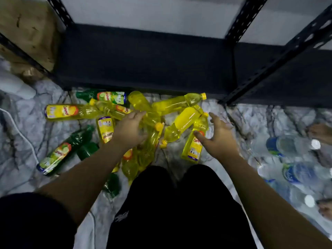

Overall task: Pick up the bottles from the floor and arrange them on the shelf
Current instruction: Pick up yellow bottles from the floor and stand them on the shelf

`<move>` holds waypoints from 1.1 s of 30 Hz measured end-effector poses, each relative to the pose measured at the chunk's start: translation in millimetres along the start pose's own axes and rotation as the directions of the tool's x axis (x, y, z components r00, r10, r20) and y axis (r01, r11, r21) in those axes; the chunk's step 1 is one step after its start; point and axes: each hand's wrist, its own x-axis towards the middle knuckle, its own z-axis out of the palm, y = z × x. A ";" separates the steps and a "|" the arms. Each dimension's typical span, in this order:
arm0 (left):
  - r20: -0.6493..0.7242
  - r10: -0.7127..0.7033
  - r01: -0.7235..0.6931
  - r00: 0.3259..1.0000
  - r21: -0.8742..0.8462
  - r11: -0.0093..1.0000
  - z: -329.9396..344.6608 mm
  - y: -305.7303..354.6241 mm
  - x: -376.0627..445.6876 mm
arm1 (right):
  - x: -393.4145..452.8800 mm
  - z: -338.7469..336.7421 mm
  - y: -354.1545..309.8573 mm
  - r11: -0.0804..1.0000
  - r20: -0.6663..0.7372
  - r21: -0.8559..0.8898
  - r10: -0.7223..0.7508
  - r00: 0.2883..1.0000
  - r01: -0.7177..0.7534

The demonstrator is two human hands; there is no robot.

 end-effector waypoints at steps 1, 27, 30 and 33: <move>0.001 0.013 -0.013 1.000 0.035 0.999 8.1 -0.4 11.2 | 12.8 8.0 7.5 1.000 0.025 -0.006 0.031 0.999 -0.031; -0.196 0.180 -0.185 0.964 -0.004 0.983 45.1 -18.2 84.4 | 55.0 107.0 61.3 0.919 -0.060 0.227 0.343 0.938 -0.322; -0.251 0.052 -0.126 0.967 -0.290 0.949 5.8 4.6 74.2 | 34.4 72.9 44.5 0.947 -0.115 0.271 0.209 0.971 -0.172; -0.286 -0.060 -0.092 0.956 -0.490 0.867 -40.0 27.3 55.5 | 14.9 30.0 24.3 0.950 -0.180 0.311 0.088 0.980 -0.029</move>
